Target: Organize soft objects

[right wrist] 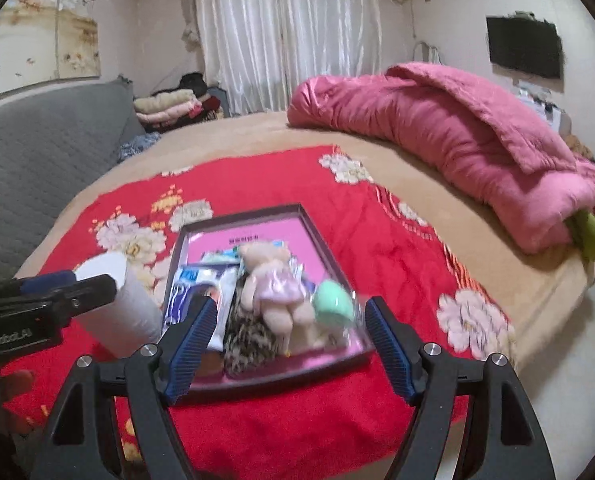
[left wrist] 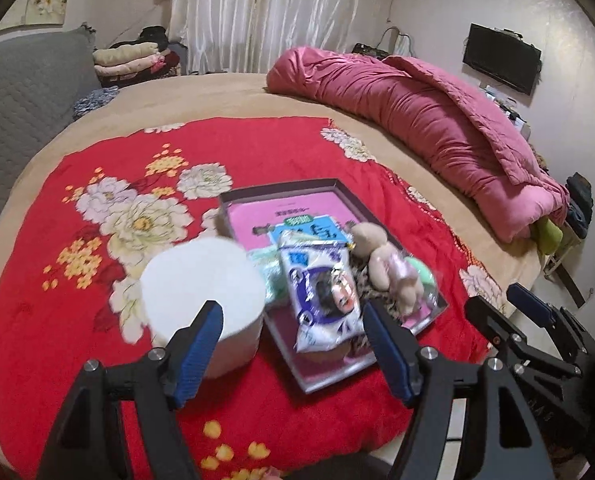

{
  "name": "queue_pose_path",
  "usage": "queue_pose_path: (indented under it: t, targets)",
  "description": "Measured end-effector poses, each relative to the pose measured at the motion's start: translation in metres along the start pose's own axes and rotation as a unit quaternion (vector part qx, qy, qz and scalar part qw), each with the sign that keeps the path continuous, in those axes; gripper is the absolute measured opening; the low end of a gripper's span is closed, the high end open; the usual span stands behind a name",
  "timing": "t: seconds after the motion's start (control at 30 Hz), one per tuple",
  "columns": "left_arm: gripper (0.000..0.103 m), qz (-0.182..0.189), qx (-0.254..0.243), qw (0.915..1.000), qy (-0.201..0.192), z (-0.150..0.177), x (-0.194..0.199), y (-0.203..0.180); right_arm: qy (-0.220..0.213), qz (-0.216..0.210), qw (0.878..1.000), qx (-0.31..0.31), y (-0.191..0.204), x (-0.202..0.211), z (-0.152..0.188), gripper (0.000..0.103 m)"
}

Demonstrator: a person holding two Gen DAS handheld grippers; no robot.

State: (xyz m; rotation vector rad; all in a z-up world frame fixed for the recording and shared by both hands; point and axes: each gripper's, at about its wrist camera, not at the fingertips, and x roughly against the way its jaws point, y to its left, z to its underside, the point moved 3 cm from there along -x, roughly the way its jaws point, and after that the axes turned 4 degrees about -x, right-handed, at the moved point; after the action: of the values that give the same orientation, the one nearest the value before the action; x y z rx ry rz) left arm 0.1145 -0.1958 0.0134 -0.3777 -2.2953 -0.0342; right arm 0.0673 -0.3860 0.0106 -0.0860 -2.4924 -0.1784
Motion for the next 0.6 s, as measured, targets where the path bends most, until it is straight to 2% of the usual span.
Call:
queue_pose_path:
  t: [0.17,0.3,0.6]
  targets:
    - [0.072,-0.004,0.012,0.9999,0.008,0.021,0.010,0.006,0.019,0.009,0.999,-0.028,-0.001,0.012,0.018,0.077]
    - [0.072,-0.013,0.014,0.9997,0.014,0.039,0.017,0.003,0.026,0.018,0.999,-0.005,0.013,0.023,0.030,0.078]
    - [0.072,-0.020,0.012,0.9996,0.015,0.055,0.028,0.001,0.036,0.019,0.999,0.027,0.040,0.039,0.049,0.078]
